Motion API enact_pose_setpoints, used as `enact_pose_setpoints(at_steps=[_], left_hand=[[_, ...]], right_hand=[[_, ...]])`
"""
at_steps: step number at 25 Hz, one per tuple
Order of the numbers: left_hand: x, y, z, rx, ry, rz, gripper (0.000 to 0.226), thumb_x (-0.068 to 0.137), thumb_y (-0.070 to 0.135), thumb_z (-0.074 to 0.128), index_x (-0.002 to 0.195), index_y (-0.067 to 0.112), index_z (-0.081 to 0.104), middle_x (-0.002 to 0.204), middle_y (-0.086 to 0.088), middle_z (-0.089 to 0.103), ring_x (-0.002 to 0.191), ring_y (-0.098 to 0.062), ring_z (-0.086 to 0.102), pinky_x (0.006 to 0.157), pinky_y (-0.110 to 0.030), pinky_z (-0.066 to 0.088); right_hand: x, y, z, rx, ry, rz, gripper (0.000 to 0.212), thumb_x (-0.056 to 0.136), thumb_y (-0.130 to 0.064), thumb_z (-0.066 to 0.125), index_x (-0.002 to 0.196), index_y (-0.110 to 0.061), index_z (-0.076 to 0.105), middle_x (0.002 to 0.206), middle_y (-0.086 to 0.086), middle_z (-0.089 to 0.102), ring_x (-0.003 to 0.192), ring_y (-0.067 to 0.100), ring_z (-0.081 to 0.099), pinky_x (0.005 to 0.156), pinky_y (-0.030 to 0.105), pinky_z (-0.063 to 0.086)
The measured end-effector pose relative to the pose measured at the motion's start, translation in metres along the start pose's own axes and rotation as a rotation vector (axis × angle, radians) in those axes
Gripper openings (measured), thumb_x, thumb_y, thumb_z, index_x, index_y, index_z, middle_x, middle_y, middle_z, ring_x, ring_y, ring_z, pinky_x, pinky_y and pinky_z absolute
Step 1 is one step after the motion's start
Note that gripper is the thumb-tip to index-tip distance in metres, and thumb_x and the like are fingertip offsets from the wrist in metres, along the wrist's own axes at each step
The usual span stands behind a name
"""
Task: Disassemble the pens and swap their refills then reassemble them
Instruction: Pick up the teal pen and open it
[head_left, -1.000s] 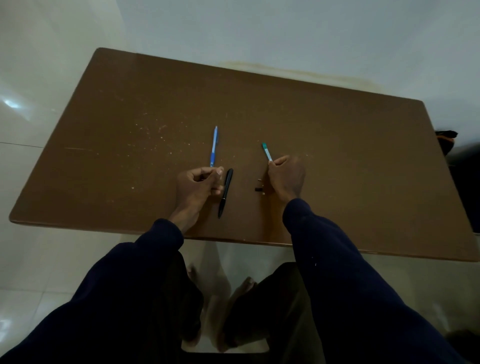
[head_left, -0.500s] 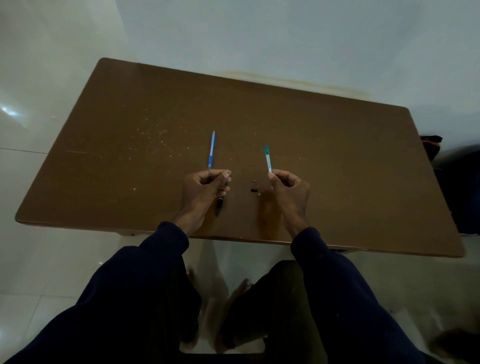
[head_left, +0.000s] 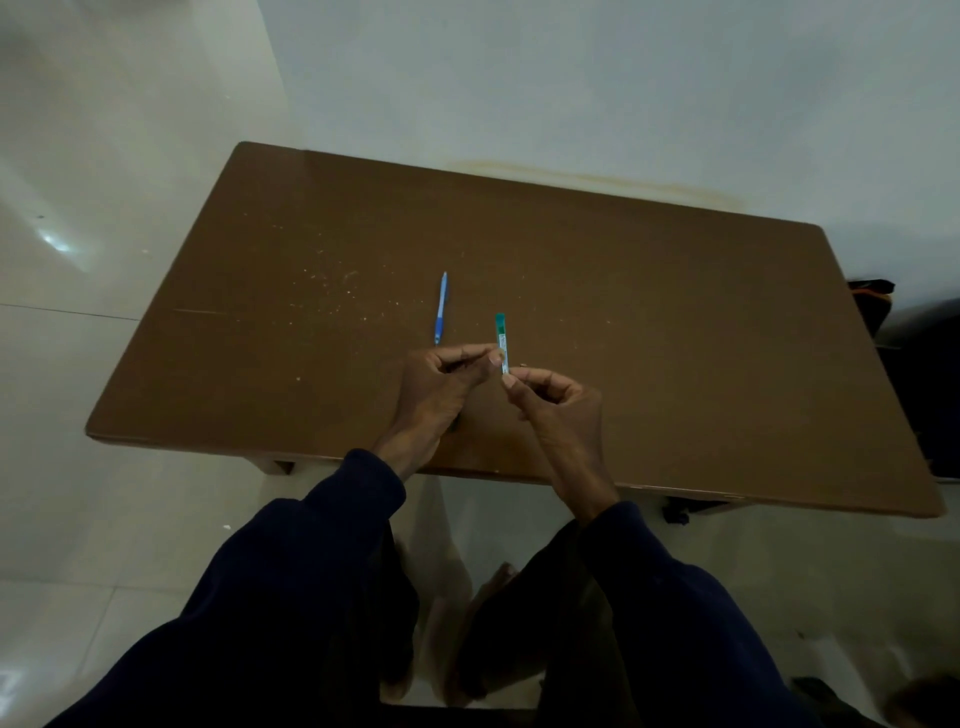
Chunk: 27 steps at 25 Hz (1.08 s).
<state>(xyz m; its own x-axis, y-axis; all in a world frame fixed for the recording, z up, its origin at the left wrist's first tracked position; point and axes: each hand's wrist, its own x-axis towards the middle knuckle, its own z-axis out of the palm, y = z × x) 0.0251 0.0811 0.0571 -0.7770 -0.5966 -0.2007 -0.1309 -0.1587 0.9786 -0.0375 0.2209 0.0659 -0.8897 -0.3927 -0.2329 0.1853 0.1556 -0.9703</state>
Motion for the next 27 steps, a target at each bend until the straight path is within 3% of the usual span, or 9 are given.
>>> enact_pose_setpoints(at_steps=[6, 9, 13, 15, 21, 27], left_hand=[[-0.008, -0.002, -0.012, 0.102, 0.015, 0.063, 0.019, 0.087, 0.022, 0.078, 0.105, 0.015, 0.080, 0.088, 0.022, 0.075, 0.090, 0.008, 0.069, 0.069, -0.009, 0.053], [-0.013, -0.002, -0.019, 0.213, -0.013, 0.118, 0.017, 0.088, 0.023, 0.077, 0.103, 0.017, 0.079, 0.093, 0.019, 0.074, 0.088, 0.009, 0.069, 0.069, -0.008, 0.052], [-0.018, -0.001, -0.022, 0.306, -0.084, 0.183, 0.012, 0.089, 0.023, 0.076, 0.100, 0.019, 0.079, 0.090, 0.012, 0.076, 0.081, 0.000, 0.071, 0.070, -0.012, 0.055], [-0.020, -0.002, -0.022, 0.312, -0.078, 0.182, 0.014, 0.088, 0.022, 0.076, 0.101, 0.017, 0.079, 0.091, 0.006, 0.077, 0.079, -0.003, 0.072, 0.071, -0.015, 0.057], [-0.018, -0.012, -0.022, 0.335, -0.070, 0.167, 0.023, 0.089, 0.017, 0.076, 0.111, 0.013, 0.077, 0.099, 0.006, 0.076, 0.084, 0.008, 0.069, 0.074, -0.012, 0.054], [-0.014, -0.023, -0.011, 0.411, -0.082, 0.154, 0.015, 0.088, 0.018, 0.077, 0.103, 0.019, 0.079, 0.084, 0.021, 0.070, 0.078, 0.010, 0.066, 0.070, -0.010, 0.052]], right_hand=[[-0.007, -0.001, 0.007, -0.096, 0.000, -0.059, 0.014, 0.088, -0.019, 0.080, 0.098, -0.011, 0.079, 0.092, 0.001, 0.079, 0.087, 0.014, 0.075, 0.072, 0.023, 0.058], [-0.001, -0.011, 0.003, -0.165, 0.032, -0.175, 0.012, 0.090, -0.017, 0.077, 0.100, -0.010, 0.077, 0.093, 0.001, 0.078, 0.085, 0.006, 0.073, 0.073, 0.017, 0.056], [0.010, -0.028, 0.005, -0.272, -0.048, -0.282, 0.012, 0.092, -0.018, 0.076, 0.103, -0.013, 0.077, 0.095, -0.004, 0.077, 0.086, 0.004, 0.073, 0.076, 0.018, 0.058], [0.013, -0.030, 0.008, -0.291, -0.082, -0.283, 0.009, 0.091, -0.016, 0.076, 0.100, -0.013, 0.077, 0.092, -0.006, 0.076, 0.084, 0.002, 0.073, 0.075, 0.017, 0.058], [0.019, -0.015, 0.001, -0.347, -0.108, -0.232, 0.003, 0.092, -0.013, 0.075, 0.090, -0.015, 0.078, 0.085, 0.003, 0.077, 0.073, 0.011, 0.071, 0.071, 0.027, 0.061], [0.027, -0.002, -0.009, -0.486, -0.125, -0.206, 0.012, 0.094, -0.014, 0.072, 0.084, -0.021, 0.075, 0.079, -0.005, 0.073, 0.069, -0.001, 0.065, 0.066, 0.018, 0.053]])
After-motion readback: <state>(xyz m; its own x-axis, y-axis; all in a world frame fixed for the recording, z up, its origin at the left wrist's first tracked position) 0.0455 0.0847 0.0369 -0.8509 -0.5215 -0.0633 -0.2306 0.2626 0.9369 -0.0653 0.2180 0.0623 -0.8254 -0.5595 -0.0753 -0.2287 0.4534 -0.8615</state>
